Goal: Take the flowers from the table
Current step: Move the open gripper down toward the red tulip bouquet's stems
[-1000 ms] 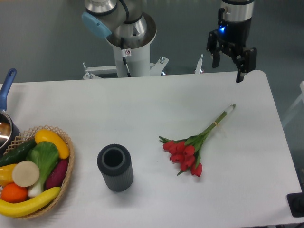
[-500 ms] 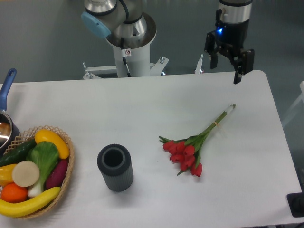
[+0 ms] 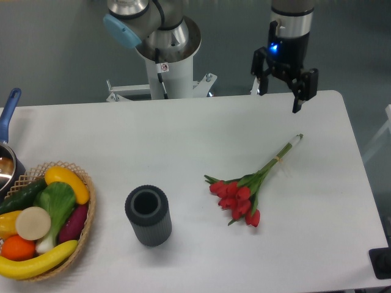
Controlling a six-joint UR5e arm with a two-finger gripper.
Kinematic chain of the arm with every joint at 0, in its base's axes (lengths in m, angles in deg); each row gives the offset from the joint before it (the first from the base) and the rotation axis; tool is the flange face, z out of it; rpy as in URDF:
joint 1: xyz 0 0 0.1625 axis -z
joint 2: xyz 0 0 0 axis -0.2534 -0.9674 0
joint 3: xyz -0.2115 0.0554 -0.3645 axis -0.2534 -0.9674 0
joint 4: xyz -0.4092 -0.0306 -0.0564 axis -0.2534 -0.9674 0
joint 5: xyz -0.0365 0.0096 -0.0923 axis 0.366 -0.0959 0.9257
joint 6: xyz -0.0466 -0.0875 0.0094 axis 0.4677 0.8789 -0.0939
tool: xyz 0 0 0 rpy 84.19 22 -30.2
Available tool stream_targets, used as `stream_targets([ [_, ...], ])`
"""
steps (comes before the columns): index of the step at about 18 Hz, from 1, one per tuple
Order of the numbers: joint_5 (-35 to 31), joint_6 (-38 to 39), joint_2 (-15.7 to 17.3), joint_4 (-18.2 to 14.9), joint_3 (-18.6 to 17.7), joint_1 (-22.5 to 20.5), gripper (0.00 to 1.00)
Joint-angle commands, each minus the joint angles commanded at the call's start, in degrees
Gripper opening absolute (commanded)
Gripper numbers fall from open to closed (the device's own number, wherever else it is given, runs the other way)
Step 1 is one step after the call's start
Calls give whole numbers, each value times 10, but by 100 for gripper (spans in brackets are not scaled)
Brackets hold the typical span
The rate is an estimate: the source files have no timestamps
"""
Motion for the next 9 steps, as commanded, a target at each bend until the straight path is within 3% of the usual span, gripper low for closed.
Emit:
stream_targets([
  [9,-1,5,-32,14,-42,2,100],
])
